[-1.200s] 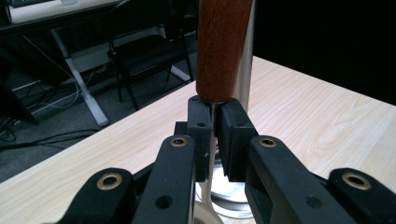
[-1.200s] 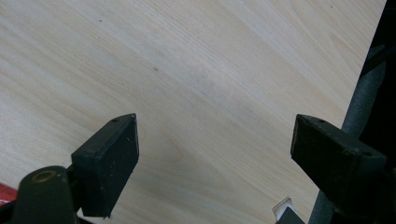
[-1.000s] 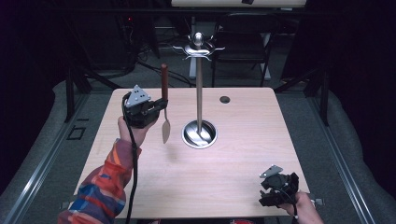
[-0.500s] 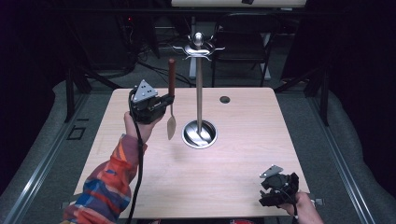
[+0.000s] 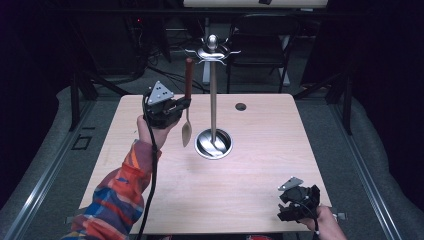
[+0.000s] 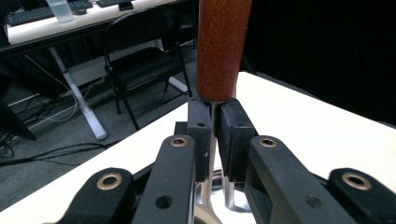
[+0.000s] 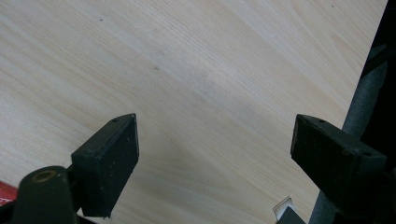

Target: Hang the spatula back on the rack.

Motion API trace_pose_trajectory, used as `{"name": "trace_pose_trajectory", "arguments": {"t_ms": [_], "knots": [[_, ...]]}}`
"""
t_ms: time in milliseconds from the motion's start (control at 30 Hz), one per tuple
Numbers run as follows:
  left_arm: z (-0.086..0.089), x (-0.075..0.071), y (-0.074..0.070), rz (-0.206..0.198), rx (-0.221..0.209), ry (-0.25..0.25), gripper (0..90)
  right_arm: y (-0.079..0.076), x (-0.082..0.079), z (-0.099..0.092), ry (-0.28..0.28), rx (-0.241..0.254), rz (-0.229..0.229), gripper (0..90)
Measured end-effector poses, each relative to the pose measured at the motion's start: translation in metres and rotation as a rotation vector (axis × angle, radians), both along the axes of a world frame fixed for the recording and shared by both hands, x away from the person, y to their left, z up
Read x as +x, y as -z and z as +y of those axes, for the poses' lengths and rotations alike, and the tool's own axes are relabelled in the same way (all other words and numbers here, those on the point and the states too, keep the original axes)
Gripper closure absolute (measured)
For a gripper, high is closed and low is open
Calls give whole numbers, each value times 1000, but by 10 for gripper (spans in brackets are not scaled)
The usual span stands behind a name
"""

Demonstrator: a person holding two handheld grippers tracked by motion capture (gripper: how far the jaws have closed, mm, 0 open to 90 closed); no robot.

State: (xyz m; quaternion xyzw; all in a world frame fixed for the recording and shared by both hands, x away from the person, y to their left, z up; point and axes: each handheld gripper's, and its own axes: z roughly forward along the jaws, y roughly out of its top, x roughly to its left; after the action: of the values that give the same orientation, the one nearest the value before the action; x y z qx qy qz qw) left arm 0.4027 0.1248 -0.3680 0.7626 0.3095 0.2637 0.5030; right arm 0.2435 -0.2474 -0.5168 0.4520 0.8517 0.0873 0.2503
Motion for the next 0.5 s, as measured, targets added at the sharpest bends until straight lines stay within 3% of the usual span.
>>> {"name": "trace_pose_trajectory", "arguments": {"t_ms": [167,500], "knots": [[-2,3,-1,12,-12,1,841,0,0,0,0,0,0,149],[-8,5,-3,13,8,-4,840,0,0,0,-1,2,0,149]]}}
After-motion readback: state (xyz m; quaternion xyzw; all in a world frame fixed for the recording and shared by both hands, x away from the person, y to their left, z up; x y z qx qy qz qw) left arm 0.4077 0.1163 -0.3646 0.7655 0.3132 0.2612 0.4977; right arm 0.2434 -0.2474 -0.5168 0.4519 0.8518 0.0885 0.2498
